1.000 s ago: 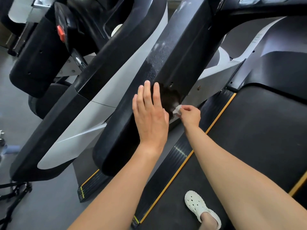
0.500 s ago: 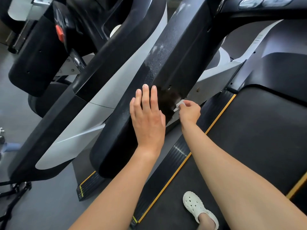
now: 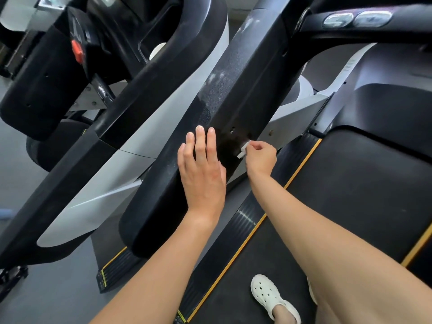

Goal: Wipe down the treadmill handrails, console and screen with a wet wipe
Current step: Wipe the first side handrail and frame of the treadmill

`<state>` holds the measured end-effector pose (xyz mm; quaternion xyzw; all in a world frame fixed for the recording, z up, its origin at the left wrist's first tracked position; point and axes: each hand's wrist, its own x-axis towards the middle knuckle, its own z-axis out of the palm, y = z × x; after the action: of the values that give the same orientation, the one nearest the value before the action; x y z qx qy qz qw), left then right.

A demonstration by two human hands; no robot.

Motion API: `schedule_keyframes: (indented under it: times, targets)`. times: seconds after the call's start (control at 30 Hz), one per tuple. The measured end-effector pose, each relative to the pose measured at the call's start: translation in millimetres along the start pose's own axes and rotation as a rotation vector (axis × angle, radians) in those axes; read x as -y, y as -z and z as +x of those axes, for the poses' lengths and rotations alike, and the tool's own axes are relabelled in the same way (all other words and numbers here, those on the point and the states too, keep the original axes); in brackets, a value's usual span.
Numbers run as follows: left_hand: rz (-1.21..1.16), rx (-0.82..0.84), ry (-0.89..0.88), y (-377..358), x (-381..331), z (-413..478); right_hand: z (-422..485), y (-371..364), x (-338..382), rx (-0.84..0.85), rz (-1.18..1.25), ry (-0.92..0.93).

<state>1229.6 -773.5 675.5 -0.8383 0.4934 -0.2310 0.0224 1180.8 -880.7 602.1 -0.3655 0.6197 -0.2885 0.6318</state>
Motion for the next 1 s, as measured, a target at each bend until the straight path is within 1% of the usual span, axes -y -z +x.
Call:
schedule_keyframes:
  times: [0.07, 0.13, 0.23, 0.27, 0.4, 0.43, 0.47, 0.53, 0.6, 0.67, 0.73, 0.83, 0.87, 0.9, 1.0]
  targets:
    - [-0.004, -0.002, 0.001, 0, 0, 0, -12, 1, 13, -0.018, 0.075, 0.077]
    - [-0.008, -0.010, 0.005, 0, -1, 1, -29, 0, 24, -0.002, 0.158, 0.187]
    - [-0.022, 0.001, 0.006, 2, 0, 2, -47, -1, 30, 0.031, 0.143, 0.367]
    - [-0.028, 0.004, 0.006, 3, 0, 2, -47, 0, 30, 0.032, 0.124, 0.385]
    - [-0.053, 0.019, 0.014, 7, -1, 1, -35, 10, 30, 0.041, 0.012, 0.233]
    - [-0.058, 0.022, 0.017, 7, -1, 1, -35, 12, 33, 0.048, 0.007, 0.232]
    - [-0.062, 0.022, 0.019, 7, -1, 1, -38, 12, 39, 0.059, 0.024, 0.259]
    - [-0.083, 0.029, 0.028, 8, -2, 1, -51, 8, 55, 0.099, 0.070, 0.374]
    - [-0.118, 0.041, 0.047, 11, -2, 2, -63, 2, 68, 0.142, 0.062, 0.509]
    - [-0.143, 0.043, 0.059, 13, -2, 3, -66, -1, 71, 0.135, 0.028, 0.578]
    - [-0.158, 0.038, 0.051, 16, 0, 3, -59, 0, 62, 0.084, -0.021, 0.551]
    - [-0.182, 0.048, 0.039, 18, 4, 2, -50, 8, 49, 0.061, -0.073, 0.379]
    - [-0.194, 0.048, 0.037, 18, 5, 3, -50, 10, 49, 0.072, -0.078, 0.360]
    - [-0.204, 0.044, 0.041, 18, 5, 3, -51, 10, 52, 0.084, -0.076, 0.373]
    - [-0.236, 0.036, 0.063, 17, 5, 3, -61, 5, 69, 0.121, -0.028, 0.496]
